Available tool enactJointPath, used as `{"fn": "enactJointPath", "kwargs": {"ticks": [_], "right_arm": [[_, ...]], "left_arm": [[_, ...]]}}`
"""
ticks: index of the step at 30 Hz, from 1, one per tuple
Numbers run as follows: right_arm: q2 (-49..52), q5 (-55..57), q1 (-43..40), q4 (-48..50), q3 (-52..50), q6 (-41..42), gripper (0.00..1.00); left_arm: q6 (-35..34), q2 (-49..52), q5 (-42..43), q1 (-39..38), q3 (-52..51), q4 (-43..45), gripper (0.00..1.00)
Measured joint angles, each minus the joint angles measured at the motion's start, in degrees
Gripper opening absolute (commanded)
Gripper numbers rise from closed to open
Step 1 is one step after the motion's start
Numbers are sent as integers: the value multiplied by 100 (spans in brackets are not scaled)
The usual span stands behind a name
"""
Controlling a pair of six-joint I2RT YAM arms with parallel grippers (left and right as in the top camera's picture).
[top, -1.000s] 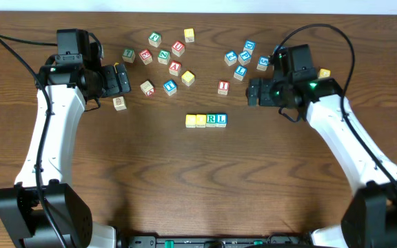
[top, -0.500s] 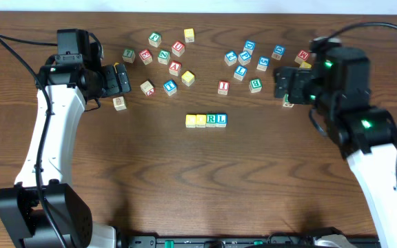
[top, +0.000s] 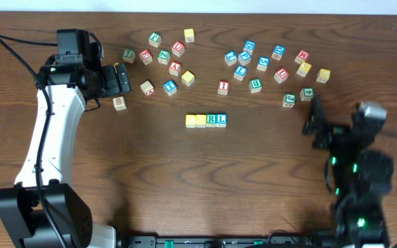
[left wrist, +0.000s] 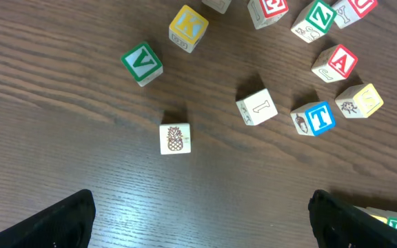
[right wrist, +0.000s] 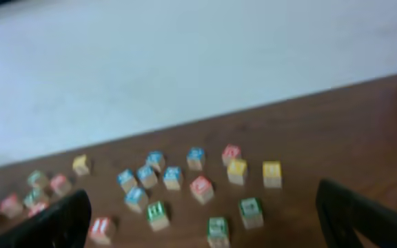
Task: Spell out CORL
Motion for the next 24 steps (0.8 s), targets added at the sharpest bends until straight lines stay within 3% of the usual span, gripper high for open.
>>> {"fn": "enactJointPath", "kwargs": {"ticks": [5,12,24], "right_arm": [[-1298,-13,-39,323,-1119,-4,99],[-2315,-15,-39,723,-2227,-4,99],[-2977,-15,-39,-254,-2476,-48,99]], "left_arm": [[-2,0,2,0,0,0,98],[0,0,-2,0,2,-2,98],[0,0,0,0,2,-4,98]]}}
